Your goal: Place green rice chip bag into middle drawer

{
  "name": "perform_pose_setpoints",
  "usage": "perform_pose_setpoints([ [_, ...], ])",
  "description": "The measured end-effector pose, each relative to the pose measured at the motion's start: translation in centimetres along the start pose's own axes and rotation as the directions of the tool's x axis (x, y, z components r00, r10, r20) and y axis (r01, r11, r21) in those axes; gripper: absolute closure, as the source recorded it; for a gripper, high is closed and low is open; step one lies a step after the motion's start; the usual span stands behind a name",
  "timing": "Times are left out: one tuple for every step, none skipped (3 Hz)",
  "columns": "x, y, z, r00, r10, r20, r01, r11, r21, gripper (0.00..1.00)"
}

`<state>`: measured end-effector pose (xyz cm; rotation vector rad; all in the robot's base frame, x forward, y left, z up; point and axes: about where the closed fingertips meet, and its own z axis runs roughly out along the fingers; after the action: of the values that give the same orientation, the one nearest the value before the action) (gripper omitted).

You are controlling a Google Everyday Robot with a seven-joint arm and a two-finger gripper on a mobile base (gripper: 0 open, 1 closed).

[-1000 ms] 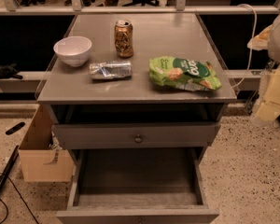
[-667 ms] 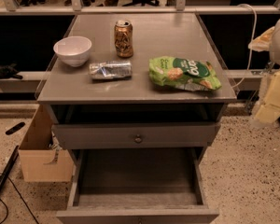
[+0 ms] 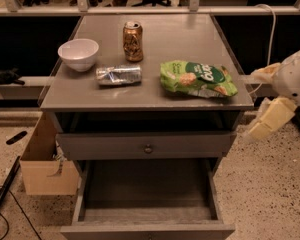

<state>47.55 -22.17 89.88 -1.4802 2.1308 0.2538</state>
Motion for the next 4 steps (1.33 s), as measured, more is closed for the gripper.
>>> perform_pose_setpoints([
  [-1.0,-3.0,4.0,0.993,0.060,0.098,-0.054,0.9967,-0.060,0.00],
  [-1.0,-3.0,4.0,0.993,0.060,0.098,-0.054,0.9967,-0.060,0.00],
  [-1.6,-3.6,4.2,0.994,0.046,0.097,-0.041,0.9977,-0.054,0.00],
  [-3.3,-5.7,4.4,0.996,-0.006,0.089,0.009,0.9993,-0.036,0.00],
])
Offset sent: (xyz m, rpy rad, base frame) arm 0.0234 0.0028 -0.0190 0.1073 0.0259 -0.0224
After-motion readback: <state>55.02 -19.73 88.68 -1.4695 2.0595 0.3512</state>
